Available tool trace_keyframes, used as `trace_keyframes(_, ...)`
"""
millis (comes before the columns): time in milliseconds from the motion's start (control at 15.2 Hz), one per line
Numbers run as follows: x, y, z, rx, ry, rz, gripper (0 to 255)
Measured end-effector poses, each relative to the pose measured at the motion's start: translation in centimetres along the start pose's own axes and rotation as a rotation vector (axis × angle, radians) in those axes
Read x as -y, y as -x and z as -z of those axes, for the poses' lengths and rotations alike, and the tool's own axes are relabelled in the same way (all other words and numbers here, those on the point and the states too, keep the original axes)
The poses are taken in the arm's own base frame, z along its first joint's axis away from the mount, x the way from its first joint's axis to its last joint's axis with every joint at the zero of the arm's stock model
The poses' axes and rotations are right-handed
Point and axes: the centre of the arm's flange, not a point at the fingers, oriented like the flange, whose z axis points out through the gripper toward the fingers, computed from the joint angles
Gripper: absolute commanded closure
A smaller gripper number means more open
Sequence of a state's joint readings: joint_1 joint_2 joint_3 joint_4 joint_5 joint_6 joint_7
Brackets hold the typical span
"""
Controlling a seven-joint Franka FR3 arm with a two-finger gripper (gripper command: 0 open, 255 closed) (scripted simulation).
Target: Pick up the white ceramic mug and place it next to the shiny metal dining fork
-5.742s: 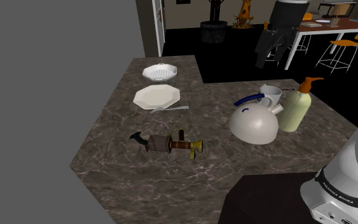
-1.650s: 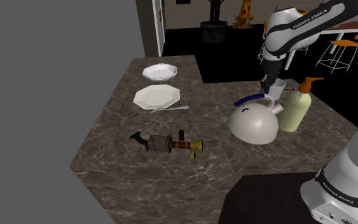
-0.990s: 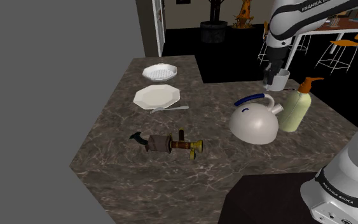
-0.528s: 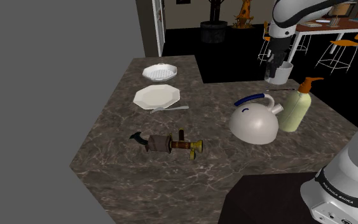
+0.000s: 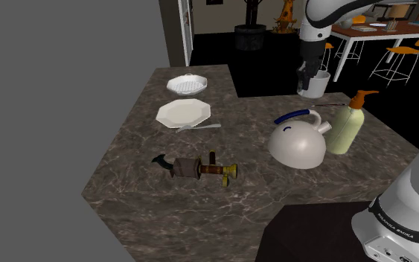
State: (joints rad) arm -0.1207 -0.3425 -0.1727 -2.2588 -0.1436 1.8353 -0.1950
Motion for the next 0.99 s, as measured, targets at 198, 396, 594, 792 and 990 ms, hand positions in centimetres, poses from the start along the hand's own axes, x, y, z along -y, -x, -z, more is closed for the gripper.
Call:
trace_keyframes(198, 3.8, -1.2, 0.3, 0.000, 0.000, 0.000, 255)
trace_keyframes(396, 7.5, -3.1, 0.7, 0.000, 0.000, 0.000, 255)
trace_keyframes(594, 10.9, -4.4, 0.9, 0.000, 0.000, 0.000, 255)
trace_keyframes(792, 14.8, -5.8, 1.5, 0.000, 0.000, 0.000, 255)
trace_keyframes(990, 18.1, -7.3, 1.8, 0.000, 0.001, -0.001, 255)
